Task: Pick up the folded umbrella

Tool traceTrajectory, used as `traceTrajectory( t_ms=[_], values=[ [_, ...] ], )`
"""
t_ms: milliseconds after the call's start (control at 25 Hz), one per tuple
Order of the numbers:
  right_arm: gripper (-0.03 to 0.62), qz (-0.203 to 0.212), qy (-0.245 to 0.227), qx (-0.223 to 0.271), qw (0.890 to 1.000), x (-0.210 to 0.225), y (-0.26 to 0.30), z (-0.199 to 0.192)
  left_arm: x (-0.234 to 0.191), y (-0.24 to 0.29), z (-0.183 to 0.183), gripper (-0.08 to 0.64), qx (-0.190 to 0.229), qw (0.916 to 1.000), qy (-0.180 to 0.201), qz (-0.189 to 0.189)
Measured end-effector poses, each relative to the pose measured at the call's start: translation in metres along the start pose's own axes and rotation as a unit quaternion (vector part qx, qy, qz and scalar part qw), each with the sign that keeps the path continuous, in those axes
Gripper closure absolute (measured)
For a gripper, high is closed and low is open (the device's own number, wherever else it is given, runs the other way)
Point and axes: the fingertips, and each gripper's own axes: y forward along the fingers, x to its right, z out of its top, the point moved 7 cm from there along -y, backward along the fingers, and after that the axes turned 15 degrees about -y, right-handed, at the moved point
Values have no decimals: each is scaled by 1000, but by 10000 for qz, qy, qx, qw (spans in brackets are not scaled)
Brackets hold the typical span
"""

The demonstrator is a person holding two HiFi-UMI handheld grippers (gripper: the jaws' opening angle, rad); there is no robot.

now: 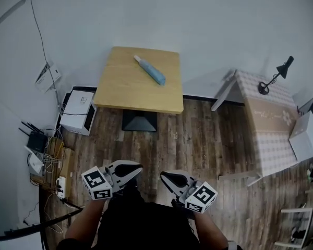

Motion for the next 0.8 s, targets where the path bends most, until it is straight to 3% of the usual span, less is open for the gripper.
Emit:
traceTrajectory(
  t_ms=[360,640,800],
  values=[
    [571,-404,-26,55,9992,77,84,27,-97,3,73,548,-145,9994,80,-317],
    [571,-574,71,-82,9983,117,93,25,-136,42,88,548,-266,9975,-109,-645],
    [571,-538,189,-53,9984,154,86,14,-152,79,94,548,-384,9972,-142,-621]
  ],
)
